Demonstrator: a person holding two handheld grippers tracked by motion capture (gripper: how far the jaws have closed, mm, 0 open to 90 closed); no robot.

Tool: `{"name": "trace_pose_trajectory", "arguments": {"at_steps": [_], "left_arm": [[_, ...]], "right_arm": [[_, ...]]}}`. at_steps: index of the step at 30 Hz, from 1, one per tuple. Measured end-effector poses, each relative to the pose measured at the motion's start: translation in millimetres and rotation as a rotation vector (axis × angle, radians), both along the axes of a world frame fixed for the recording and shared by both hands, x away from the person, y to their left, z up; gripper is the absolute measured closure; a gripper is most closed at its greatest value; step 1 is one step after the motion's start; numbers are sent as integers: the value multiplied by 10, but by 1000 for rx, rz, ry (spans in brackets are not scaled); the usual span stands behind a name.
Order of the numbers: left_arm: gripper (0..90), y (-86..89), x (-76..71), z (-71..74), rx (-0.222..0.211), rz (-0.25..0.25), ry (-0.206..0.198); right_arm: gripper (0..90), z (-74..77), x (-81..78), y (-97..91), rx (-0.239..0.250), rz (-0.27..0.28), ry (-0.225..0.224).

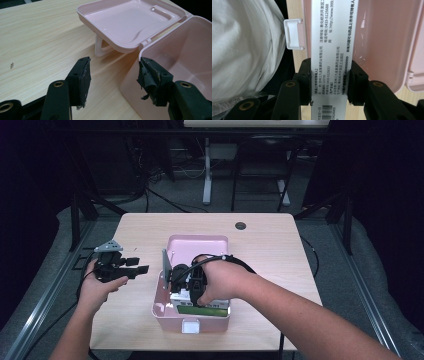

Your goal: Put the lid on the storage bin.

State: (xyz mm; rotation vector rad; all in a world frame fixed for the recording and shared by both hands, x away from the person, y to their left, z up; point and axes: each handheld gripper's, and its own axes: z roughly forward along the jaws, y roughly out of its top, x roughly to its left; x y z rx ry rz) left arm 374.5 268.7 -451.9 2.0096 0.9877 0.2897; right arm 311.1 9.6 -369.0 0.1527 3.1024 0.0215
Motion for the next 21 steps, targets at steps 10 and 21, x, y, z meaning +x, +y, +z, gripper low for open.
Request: {"name": "trace_pose_trajectory", "arguments": {"at_steps": [10, 21], "left_arm": [[428, -1, 3, -1, 3, -7, 4], [428, 2, 2, -1, 0, 0, 0]], "right_arm": [[613, -140, 3, 4, 3, 7, 21], [613, -347, 40, 34, -8, 24, 45]]}}
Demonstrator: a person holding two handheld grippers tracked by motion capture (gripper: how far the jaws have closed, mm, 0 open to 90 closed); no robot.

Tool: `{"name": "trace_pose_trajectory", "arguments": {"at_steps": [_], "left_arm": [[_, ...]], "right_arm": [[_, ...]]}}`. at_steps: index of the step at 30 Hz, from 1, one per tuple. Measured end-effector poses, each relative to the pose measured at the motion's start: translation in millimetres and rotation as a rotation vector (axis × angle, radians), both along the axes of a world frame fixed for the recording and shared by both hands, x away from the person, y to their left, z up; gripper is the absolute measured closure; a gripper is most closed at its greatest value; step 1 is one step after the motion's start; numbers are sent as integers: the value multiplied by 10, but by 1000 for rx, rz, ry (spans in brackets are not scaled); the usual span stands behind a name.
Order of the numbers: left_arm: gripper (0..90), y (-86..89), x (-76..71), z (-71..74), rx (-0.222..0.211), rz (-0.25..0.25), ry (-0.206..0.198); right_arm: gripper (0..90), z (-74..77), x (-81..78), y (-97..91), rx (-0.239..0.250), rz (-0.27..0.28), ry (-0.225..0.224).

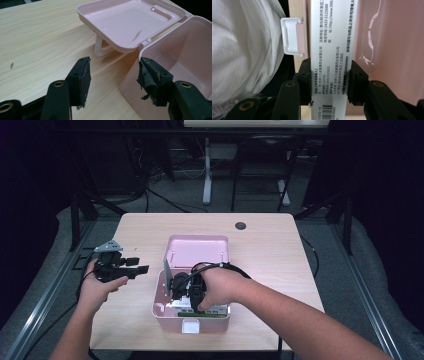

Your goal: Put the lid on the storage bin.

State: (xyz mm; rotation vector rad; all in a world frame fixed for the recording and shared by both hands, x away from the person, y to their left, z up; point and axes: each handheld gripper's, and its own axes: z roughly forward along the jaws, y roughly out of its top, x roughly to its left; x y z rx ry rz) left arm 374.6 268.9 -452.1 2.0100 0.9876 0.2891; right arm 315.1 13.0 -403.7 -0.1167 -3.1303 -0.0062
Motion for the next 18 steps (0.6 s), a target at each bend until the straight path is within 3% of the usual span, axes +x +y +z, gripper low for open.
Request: {"name": "trace_pose_trajectory", "arguments": {"at_steps": [18], "left_arm": [[428, -12, 5, -12, 3, -1, -5]], "right_arm": [[613, -293, 124, -61, 8, -17, 45]]}}
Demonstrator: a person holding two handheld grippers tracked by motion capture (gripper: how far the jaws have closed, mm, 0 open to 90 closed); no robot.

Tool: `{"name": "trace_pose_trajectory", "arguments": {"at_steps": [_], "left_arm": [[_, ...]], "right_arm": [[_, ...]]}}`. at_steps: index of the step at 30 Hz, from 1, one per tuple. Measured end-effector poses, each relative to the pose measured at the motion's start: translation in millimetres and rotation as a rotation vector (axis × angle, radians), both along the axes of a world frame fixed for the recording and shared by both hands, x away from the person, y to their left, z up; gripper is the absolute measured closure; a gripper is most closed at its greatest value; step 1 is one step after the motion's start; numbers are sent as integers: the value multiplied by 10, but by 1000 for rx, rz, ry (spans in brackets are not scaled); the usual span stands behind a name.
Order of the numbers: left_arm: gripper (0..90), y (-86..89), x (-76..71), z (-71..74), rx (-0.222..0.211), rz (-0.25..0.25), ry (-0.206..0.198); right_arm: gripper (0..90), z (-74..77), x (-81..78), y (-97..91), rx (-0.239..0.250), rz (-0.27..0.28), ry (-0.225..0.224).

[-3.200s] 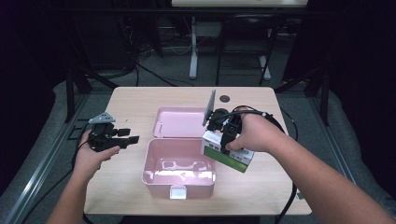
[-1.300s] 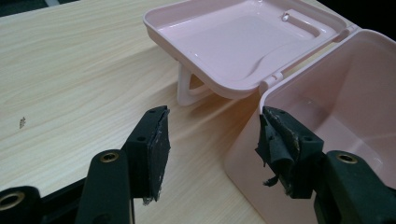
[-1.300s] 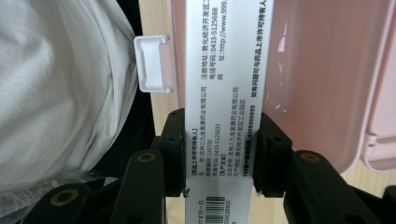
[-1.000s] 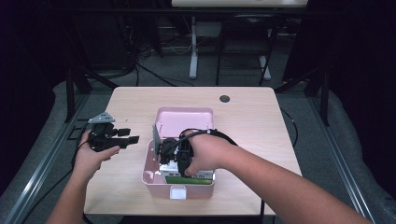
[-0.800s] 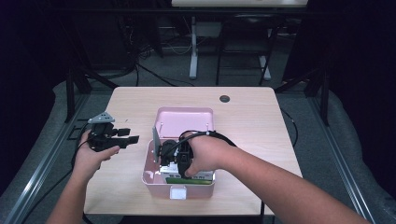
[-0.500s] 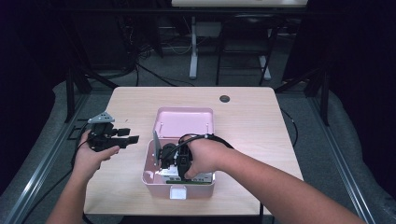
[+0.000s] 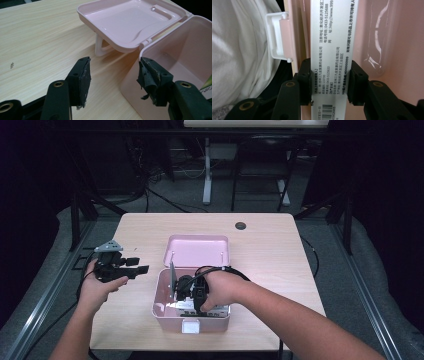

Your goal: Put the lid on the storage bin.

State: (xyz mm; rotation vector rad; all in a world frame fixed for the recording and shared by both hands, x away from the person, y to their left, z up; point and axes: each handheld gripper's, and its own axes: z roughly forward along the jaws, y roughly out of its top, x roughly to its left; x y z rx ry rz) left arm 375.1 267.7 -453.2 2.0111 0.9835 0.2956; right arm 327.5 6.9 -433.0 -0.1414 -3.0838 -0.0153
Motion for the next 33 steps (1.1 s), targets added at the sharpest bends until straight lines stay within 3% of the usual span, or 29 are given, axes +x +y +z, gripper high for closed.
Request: {"name": "trace_pose_trajectory", "arguments": {"at_steps": [19, 27, 33], "left_arm": [[430, 15, 9, -7, 2, 0, 8], [431, 15, 9, -9, 1, 0, 9], [431, 10, 11, -10, 5, -4, 11]], "right_arm": [[611, -322, 95, -51, -2, -28, 34], [603, -361, 100, -55, -2, -29, 55], [611, -303, 96, -75, 23, -25, 56]]}}
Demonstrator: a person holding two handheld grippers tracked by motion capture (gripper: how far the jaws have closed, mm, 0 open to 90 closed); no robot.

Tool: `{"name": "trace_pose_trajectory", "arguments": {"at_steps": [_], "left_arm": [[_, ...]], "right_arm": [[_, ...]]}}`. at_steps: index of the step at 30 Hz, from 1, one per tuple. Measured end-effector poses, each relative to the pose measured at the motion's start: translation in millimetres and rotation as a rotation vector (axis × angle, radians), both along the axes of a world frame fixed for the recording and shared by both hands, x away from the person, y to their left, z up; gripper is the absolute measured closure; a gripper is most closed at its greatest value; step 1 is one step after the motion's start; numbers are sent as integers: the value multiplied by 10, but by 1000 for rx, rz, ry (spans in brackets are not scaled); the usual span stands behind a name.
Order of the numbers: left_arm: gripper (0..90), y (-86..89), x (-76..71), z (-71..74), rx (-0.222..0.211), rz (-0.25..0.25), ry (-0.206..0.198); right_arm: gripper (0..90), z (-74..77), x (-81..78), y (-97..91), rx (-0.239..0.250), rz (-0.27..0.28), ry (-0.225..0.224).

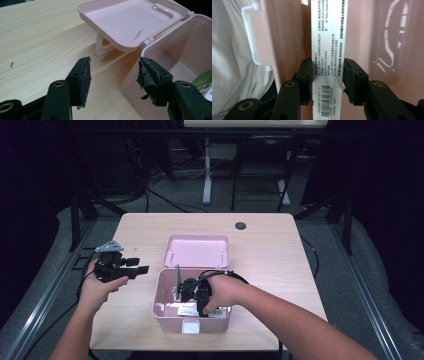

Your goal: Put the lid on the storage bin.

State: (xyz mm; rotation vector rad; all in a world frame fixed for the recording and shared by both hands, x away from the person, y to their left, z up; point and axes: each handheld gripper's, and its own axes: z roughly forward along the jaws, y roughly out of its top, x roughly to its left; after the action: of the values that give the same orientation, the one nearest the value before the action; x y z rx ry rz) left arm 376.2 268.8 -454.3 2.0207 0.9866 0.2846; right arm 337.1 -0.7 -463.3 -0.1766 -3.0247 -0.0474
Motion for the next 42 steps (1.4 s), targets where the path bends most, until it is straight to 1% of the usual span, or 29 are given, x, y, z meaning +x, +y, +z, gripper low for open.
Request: {"name": "trace_pose_trajectory", "arguments": {"at_steps": [5, 7, 8, 14, 18, 20, 21, 26, 30, 33, 36, 37, 39, 40, 42], "left_arm": [[431, 1, -2, 1, -3, 2, 1], [431, 0, -2, -1, -6, 6, 3], [431, -5, -1, -8, -9, 11, -3], [432, -1, -2, 0, -5, 3, 3], [431, -2, 0, -7, -8, 10, -3], [431, 6, 2, -2, -3, 7, -1], [431, 6, 3, -6, -6, 8, -3], [432, 8, 3, -6, -7, 10, -3], [432, 8, 2, -5, -6, 11, 2], [432, 8, 3, -7, -9, 13, 0], [432, 8, 5, -8, -3, 9, 2], [438, 7, 6, -8, 0, 7, 3], [445, -5, 6, -13, 1, 13, -2], [447, -8, 6, -11, 2, 9, 3], [453, -29, 2, -17, 9, 6, 0]], "right_arm": [[616, 3, -11, -4, 4, 7, -5], [617, 3, -14, -9, 8, 18, -4], [617, 4, -19, -10, 8, 23, -4], [618, 5, -32, -7, 9, 48, -5], [619, 6, -38, -9, 10, 61, -7], [617, 5, -32, -7, 9, 56, -3], [614, 5, -28, -6, 8, 44, 0], [604, 22, -22, -12, 8, 16, -5], [601, 107, -28, -44, 27, -2, -3], [581, 211, -49, -70, 41, -2, -31], [568, 327, -82, -105, 81, -10, -59], [568, 364, -93, -121, 101, -16, -76], [568, 449, -121, -170, 146, -32, -129], [555, 484, -137, -197, 165, -44, -148], [532, 540, -156, -251, 196, -69, -170]]}}
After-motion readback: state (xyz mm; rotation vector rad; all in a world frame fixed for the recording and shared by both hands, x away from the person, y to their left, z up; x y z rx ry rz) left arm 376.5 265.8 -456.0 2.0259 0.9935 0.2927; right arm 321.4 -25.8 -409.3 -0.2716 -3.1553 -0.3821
